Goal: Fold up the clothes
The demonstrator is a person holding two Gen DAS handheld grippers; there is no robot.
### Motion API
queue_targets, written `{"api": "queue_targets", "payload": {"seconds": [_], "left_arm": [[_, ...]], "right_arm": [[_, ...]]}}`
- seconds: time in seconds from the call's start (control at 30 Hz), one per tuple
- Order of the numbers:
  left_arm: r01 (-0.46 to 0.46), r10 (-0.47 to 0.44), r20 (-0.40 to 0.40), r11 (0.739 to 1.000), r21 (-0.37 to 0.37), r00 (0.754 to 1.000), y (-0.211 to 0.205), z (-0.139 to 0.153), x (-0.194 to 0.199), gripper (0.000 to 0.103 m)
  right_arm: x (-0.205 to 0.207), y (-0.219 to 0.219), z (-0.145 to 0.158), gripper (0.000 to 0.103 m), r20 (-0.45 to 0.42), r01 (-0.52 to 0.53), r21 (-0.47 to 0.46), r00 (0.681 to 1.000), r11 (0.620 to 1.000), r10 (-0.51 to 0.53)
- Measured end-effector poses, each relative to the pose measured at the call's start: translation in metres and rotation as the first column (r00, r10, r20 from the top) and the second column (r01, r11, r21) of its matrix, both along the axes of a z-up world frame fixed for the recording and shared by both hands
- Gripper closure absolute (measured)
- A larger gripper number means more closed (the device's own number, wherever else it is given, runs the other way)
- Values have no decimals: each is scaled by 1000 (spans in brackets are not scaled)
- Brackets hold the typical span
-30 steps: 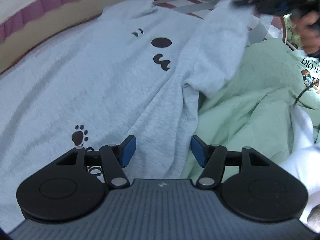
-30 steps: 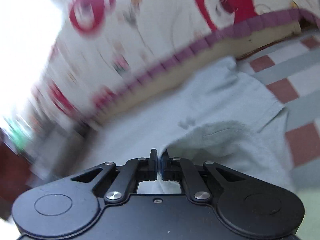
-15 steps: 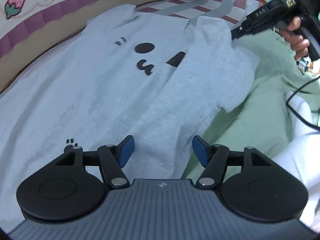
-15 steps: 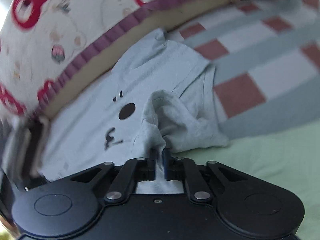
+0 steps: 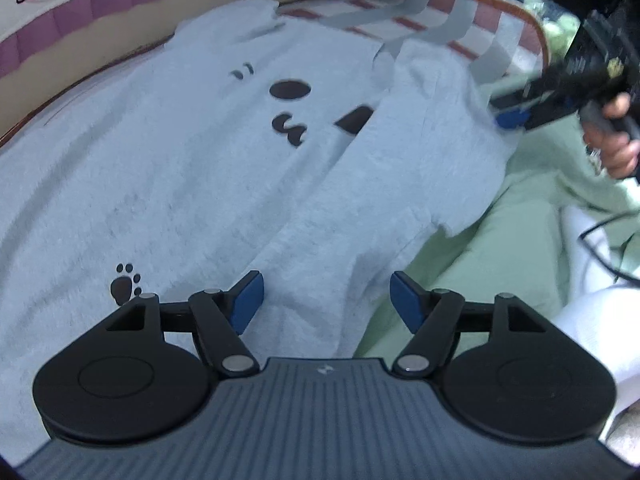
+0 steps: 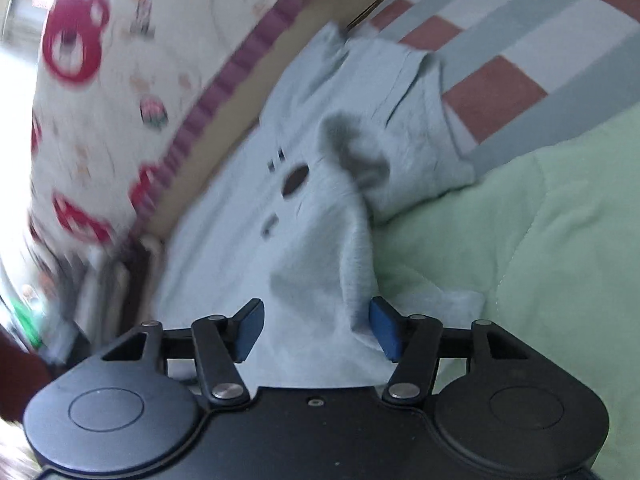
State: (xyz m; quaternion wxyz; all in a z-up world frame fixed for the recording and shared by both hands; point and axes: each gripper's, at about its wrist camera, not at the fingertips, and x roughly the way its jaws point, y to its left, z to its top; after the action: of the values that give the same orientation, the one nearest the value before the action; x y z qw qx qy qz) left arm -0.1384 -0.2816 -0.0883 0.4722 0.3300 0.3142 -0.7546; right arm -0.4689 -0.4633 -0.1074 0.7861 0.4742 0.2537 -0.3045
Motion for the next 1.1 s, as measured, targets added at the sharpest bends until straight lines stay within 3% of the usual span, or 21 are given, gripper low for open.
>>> {"api": "queue_targets", "payload": {"seconds": [0.13,0.17,0.23,0.27,0.33,0.37,0.47,0.53,0.6,0.7,0.73,0.77,0.83,0.87,0.9,0.97,1.07,1.1], "left_arm": [[60,-66,-53,993,-104,996,8,13,-6,34],[81,-89,-53,988,-130,995,11,16,-9,34],[123,-130,-34,979,-160,991,16,17,-16,34],[135,-139,-16,978,-160,990,16,16,-19,34],[157,-155,23,975,-159,988,17,13,-25,34],[159,-155,42,975,-152,987,17,12,-27,34],[144,-138,52,978,-150,989,16,15,-26,34],[136,-131,38,979,-155,991,17,20,-22,34],[149,-147,25,976,-161,989,23,26,-18,34],[152,-140,81,973,-174,987,31,32,-13,33],[131,-114,101,976,-175,988,35,35,-7,33],[75,-57,107,983,-168,993,39,40,6,33],[-38,57,120,987,-155,991,49,50,31,33],[-95,114,127,984,-149,985,53,54,44,33],[-151,170,134,978,-143,976,58,59,57,33],[-262,280,149,956,-133,948,68,69,82,33],[-422,437,174,899,-121,882,82,83,120,33],[-472,487,183,873,-118,854,86,88,133,33]], "right_arm": [[14,7,-7,37,-6,-85,-24,996,996,85],[21,5,-6,41,-39,-107,-56,994,993,105],[29,4,2,86,-73,-166,-95,984,982,159],[30,5,9,95,-69,-191,-105,980,976,184],[26,8,31,95,17,-199,-110,979,974,202],[19,11,48,95,102,-200,-98,972,975,210],[-1,17,92,95,330,-216,-42,919,975,218],[-12,25,111,95,401,-260,5,885,966,236],[-18,40,105,95,369,-308,87,894,947,256],[-28,66,59,95,190,-322,280,942,905,276],[-30,71,44,95,125,-306,332,952,892,279],[-30,70,38,103,87,-282,353,959,892,269],[-30,69,26,103,11,-233,393,968,890,249],[-29,67,27,100,-31,-219,383,968,898,249],[-22,63,42,85,-81,-231,309,960,922,268],[-11,53,72,84,-167,-267,161,941,950,293],[6,32,106,69,-140,-294,18,946,956,293],[17,26,110,69,-125,-303,-13,946,953,299]]}}
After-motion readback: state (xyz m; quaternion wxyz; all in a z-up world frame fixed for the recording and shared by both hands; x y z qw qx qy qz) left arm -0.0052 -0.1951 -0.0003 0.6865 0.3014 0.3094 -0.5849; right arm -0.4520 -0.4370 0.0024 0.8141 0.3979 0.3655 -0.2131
